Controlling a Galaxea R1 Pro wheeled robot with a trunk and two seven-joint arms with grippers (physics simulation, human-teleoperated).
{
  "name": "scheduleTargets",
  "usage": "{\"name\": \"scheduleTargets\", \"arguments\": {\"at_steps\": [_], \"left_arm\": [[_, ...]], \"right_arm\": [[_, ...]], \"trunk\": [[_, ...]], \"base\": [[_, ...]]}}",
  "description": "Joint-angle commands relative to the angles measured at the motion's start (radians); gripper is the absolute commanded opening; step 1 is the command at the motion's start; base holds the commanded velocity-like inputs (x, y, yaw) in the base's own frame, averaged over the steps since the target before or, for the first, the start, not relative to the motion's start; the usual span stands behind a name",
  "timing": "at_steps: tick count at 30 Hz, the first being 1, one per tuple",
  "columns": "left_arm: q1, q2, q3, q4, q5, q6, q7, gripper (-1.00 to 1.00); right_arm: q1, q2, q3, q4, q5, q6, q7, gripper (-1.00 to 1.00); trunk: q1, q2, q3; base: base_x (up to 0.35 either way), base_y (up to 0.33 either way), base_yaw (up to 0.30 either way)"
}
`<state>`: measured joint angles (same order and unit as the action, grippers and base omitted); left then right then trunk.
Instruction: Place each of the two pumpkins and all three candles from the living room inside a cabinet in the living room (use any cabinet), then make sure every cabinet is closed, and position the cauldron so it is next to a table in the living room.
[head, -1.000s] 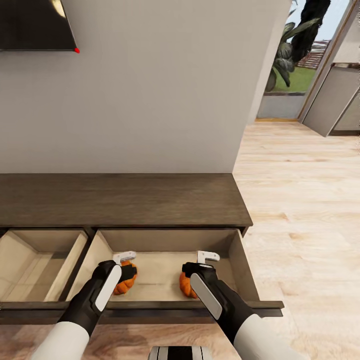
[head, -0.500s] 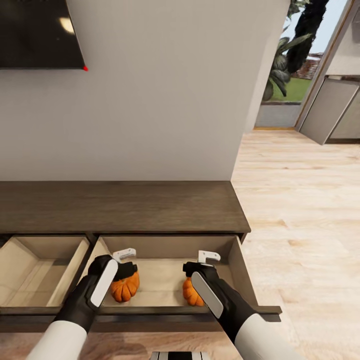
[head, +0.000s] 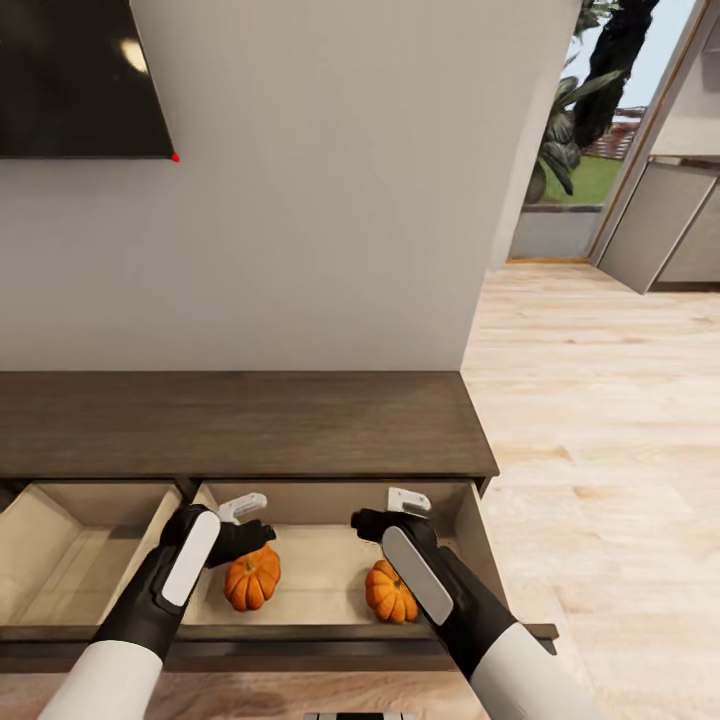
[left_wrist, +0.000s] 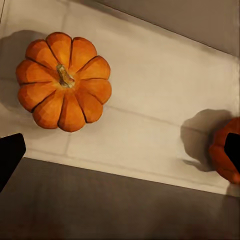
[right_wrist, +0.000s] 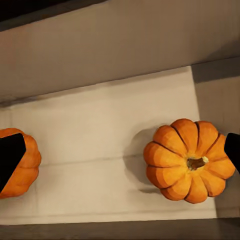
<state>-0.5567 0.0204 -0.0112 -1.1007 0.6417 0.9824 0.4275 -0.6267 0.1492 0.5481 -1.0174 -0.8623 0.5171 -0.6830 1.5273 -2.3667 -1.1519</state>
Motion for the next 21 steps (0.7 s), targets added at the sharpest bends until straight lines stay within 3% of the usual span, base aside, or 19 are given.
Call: {"name": "scheduleTargets", "arguments": {"at_steps": [1,4,11,21], "left_arm": [[-0.001,0.006,-0.001,-0.001,0.036,0.005,0.010,1.00],[-0.001,0.029,-0.002,-0.002,0.099,0.008,0.010,1.00],[0.000,0.116,-0.005,-0.001,0.291,0.010,0.010,1.00],[0.000,0.128,-0.003,-0.001,0.340,0.010,0.010,1.00]], "right_arm": [[-0.001,0.000,0.001,-0.030,-0.027,0.020,-0.008,1.00],[-0.001,0.000,0.001,-0.093,-0.060,0.057,-0.009,1.00],[-0.001,-0.016,0.001,-0.137,-0.101,0.078,-0.015,1.00],[-0.001,-0.028,-0.001,-0.136,-0.172,0.078,-0.013,1.00]], "trunk": [[-0.004,0.007,0.002],[-0.016,0.028,0.012],[-0.042,0.077,0.034],[-0.081,0.147,0.065]], "base": [[0.000,0.000,0.000],[0.000,0.000,0.000],[0.000,0.000,0.000],[0.000,0.000,0.000]]}}
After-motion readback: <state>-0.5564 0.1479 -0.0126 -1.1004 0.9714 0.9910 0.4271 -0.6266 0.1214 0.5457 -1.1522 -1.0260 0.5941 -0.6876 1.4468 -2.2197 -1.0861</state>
